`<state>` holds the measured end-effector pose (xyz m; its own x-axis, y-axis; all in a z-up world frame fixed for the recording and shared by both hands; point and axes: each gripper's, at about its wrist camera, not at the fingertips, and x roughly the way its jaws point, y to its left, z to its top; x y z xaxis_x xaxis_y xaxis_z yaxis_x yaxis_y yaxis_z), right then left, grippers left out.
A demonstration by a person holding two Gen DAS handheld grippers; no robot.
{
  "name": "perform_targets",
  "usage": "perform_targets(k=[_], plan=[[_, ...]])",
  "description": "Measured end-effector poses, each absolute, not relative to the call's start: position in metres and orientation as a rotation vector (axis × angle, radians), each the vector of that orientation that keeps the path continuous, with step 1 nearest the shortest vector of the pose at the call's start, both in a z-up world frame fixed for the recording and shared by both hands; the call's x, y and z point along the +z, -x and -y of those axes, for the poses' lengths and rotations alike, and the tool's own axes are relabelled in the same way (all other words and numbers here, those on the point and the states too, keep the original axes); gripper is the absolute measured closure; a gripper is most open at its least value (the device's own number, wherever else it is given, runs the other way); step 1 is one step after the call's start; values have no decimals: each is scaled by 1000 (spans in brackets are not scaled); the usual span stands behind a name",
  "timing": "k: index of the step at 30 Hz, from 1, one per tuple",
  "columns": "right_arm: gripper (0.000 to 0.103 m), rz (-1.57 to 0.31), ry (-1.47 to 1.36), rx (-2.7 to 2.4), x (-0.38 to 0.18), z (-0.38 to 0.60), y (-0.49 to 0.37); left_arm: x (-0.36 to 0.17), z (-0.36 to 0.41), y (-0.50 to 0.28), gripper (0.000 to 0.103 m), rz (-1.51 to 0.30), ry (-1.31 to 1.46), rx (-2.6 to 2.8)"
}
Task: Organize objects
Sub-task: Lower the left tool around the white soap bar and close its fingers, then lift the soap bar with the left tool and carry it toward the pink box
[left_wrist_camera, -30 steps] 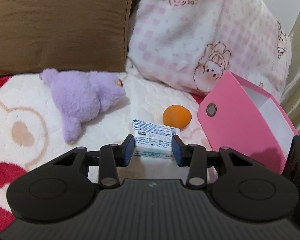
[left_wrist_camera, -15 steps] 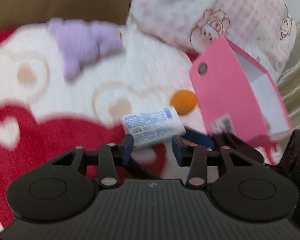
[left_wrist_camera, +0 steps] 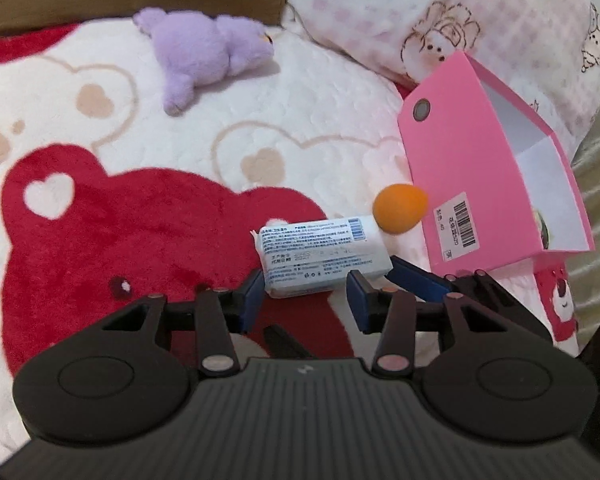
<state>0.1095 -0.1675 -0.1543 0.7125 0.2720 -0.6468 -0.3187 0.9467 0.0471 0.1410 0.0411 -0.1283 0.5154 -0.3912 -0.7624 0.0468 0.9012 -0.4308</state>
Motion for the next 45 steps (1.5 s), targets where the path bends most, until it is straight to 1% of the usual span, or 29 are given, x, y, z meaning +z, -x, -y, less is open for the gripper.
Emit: perform_targets(k=[4,8,12,19,22,23,25,26,27,29,36,37,39,40,45], plan=[[9,-715,123,307,-161,164,-113,-126,-44,-137,59,-993,367,-245],[8,-729,65,305,-161,169,-116,-132,-51,-140,58,-993,420,-212],[8,-749,17,297,-165,172,-120,-140,-43,-139,59,-1001,409,-206],[7,-765,-36,268,-175,172,-125,-136,-34,-137,61,-873,273,-145],[5,-760,-39,272,-175,170,-124,-139,-39,-142,62,-885,280,-153],[5,-756,-61,284,-174,173,-124,-142,-41,-144,63,-902,308,-167],[4,-754,-132,297,-173,180,-125,-144,-42,-146,70,-919,344,-198],[4,-752,-161,295,-172,183,-125,-145,-41,-146,77,-922,353,-214],[5,-749,-180,289,-172,184,-126,-145,-41,-146,80,-923,360,-226],[8,-743,-172,263,-173,182,-126,-144,-38,-146,80,-919,344,-212],[14,-722,-74,220,-177,173,-122,-150,-44,-151,80,-952,400,-234],[17,-720,-67,216,-177,173,-122,-151,-44,-152,80,-954,403,-243],[18,-720,-55,219,-176,173,-122,-154,-44,-155,80,-965,437,-258],[21,-722,-43,220,-175,172,-121,-154,-45,-156,80,-974,456,-259],[22,-734,-16,232,-167,172,-119,-148,-46,-152,80,-994,496,-257]])
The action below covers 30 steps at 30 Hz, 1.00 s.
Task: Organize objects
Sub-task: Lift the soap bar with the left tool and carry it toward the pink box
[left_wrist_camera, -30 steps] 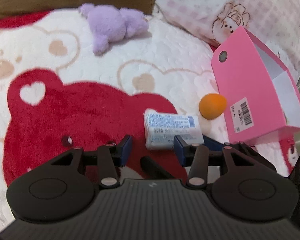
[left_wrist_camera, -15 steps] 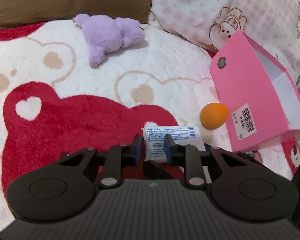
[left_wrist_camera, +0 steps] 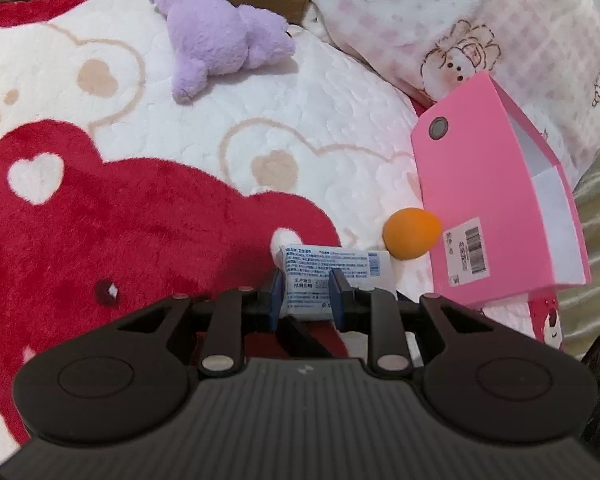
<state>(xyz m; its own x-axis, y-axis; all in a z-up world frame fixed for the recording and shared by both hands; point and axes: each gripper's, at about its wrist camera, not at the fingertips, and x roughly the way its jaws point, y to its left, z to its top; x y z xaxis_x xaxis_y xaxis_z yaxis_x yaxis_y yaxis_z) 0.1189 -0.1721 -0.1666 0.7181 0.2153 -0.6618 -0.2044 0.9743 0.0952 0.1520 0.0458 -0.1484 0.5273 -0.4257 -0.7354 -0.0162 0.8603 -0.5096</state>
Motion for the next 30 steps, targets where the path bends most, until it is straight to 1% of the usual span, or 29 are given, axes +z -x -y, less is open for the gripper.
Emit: perform_targets(k=[6,10,13,16,21,26,30], plan=[[21,-719,60,254,-155,162,-104,-134,-40,-138,78,-1009,475,-244],[19,-717,2,295,-145,172,-95,-125,-34,-122,78,-994,458,-243],[15,-702,-2,308,-138,175,-87,-117,-25,-113,77,-974,422,-263],[14,-689,36,290,-133,173,-81,-111,-17,-110,76,-960,409,-276],[13,-676,43,270,-124,180,-78,-97,-6,-95,76,-909,370,-288],[14,-682,42,275,-115,182,-63,-91,-7,-80,76,-920,400,-306],[15,-686,12,272,-105,188,-49,-79,-2,-62,76,-891,393,-332]])
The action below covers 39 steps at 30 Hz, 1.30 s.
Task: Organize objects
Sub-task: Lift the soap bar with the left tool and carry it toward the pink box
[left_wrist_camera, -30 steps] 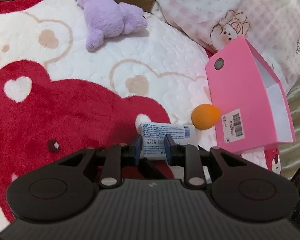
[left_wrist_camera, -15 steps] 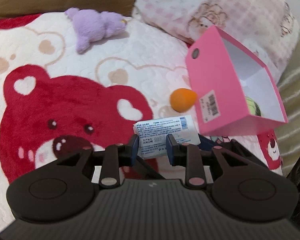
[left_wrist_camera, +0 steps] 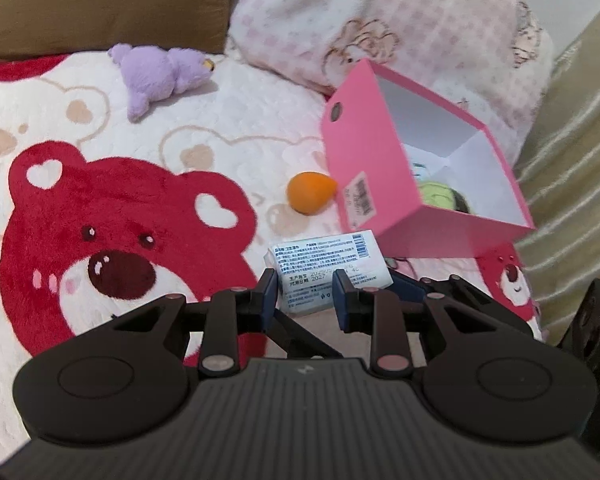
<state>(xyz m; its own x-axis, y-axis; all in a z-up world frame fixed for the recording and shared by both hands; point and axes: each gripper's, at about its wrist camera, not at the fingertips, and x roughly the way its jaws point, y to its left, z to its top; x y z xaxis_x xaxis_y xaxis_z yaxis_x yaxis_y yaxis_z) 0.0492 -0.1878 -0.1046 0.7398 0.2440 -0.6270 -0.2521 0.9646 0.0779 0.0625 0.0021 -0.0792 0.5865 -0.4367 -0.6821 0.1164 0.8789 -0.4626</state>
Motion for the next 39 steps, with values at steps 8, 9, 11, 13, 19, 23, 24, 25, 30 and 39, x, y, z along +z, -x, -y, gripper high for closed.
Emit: perform_targets(k=[8,9,11,13,19,23,24,25,30,39], plan=[[15,-707,-6,293,-80,192,-31,-51,13,-29,76,-844,308,-333],[15,-713,-5,291,-76,193,-28,-48,14,-25,76,-838,310,-339],[15,-733,-23,286,-65,194,-22,-39,15,-17,76,-820,314,-350],[15,-730,-30,286,-55,197,-14,-31,15,-12,76,-814,324,-364],[15,-744,-18,277,-30,203,-3,-7,27,-3,76,-824,311,-392],[15,-808,-33,281,-16,208,-4,4,37,1,75,-825,266,-388],[15,-810,-37,282,-13,211,-3,6,37,1,75,-828,284,-399],[15,-807,-37,275,-11,213,-1,7,38,1,75,-830,296,-407],[15,-811,-47,282,-2,226,2,17,50,2,75,-833,292,-419],[15,-770,-34,265,23,249,12,43,67,-5,75,-837,315,-501]])
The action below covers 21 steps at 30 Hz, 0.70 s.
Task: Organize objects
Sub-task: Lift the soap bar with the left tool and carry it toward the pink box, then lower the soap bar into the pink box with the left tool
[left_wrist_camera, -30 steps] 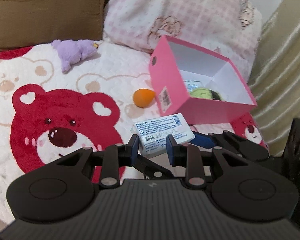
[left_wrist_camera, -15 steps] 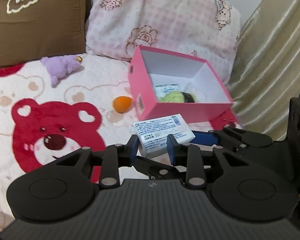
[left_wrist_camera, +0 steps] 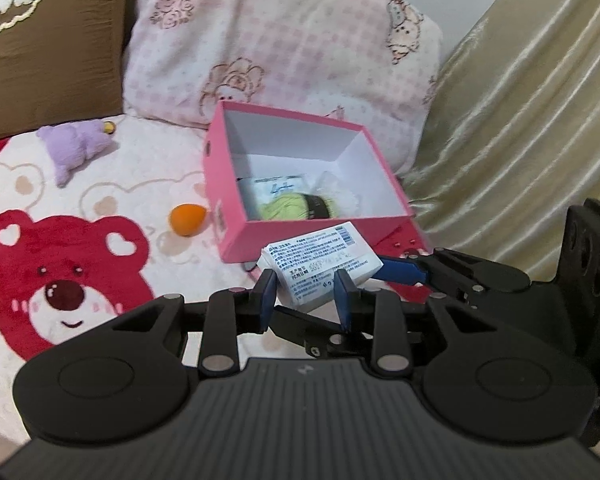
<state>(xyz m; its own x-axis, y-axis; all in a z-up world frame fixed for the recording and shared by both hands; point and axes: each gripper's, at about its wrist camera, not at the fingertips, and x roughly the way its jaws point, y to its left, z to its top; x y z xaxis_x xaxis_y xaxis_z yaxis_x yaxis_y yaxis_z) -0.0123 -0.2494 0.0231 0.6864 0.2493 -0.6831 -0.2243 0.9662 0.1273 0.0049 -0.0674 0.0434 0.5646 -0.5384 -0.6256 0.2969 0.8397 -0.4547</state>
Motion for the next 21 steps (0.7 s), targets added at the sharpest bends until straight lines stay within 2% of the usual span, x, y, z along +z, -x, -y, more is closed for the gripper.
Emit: perform_targets(k=[21], plan=[[17,-700,-83,218,47,322,18,69,141,-37,75,-772,263,-502]])
